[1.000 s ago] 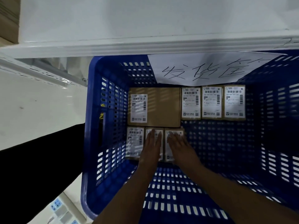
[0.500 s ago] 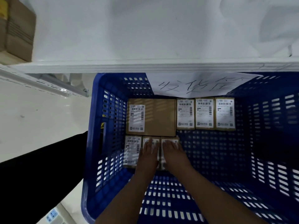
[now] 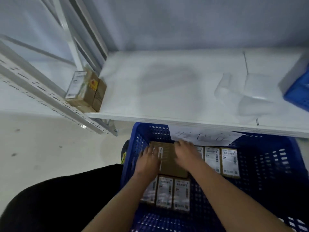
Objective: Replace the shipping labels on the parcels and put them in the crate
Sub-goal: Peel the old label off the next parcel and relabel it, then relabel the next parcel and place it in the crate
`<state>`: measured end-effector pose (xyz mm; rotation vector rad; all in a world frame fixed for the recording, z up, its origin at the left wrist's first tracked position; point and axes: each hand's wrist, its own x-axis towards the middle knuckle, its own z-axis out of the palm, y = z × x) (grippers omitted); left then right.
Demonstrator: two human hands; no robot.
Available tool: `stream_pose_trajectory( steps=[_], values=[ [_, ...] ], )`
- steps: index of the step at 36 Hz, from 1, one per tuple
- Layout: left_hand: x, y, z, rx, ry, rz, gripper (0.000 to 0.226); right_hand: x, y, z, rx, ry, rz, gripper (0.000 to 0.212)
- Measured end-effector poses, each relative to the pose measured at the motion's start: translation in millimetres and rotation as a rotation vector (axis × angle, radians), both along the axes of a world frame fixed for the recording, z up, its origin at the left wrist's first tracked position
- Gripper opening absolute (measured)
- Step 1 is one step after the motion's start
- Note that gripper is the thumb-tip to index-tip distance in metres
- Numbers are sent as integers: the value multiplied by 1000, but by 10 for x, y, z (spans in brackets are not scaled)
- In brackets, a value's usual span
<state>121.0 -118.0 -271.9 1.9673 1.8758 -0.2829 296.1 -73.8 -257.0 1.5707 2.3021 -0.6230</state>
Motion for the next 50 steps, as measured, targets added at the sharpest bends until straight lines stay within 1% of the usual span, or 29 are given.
stream_pose_trajectory(
  steps=[3,8,11,14,18,20,24,29,31,33,36,38,41,42,47,50],
  values=[
    [-195,129,384,60,21,42,62,-136,151,372,74,41,20,47],
    [-622,303,1010,203,36,78,58,-440,412,1003,167,111,76,51],
    [-885,411,1335,271,47,137,58,-642,573,1309,224,138,107,51],
    [-1165,508,1598,334,73,186,60,-878,750,1566,271,150,149,49],
    [-1496,605,1876,431,81,263,59,-1239,985,1802,301,167,176,58],
    [-1643,654,1943,470,67,295,59,-1429,1097,1863,304,184,187,58],
    [-1904,785,1901,519,80,312,57,-1822,1303,1918,300,225,193,58],
    [-2046,950,1716,576,80,324,57,-2284,1548,1825,271,314,166,57],
    [-2098,1016,1595,599,86,324,62,-2457,1643,1779,254,391,122,54],
    [-2149,1087,1491,616,93,311,67,-2624,1743,1737,221,507,48,50],
    [-2231,1220,1390,641,115,296,78,-2867,1926,1630,174,645,-50,39],
    [-2266,1304,1330,631,136,287,85,-2993,2040,1563,150,664,-92,35],
    [-2289,1393,1273,619,146,284,89,-3123,2173,1501,111,640,-126,53],
    [-2288,1416,1253,610,156,278,90,-3150,2209,1481,101,636,-141,56],
    [-2335,1451,1180,595,198,255,96,-3252,2333,1312,48,701,-239,46],
    [-2364,1438,1179,591,190,255,94,-3248,2358,1286,19,768,-297,44]
  ],
)
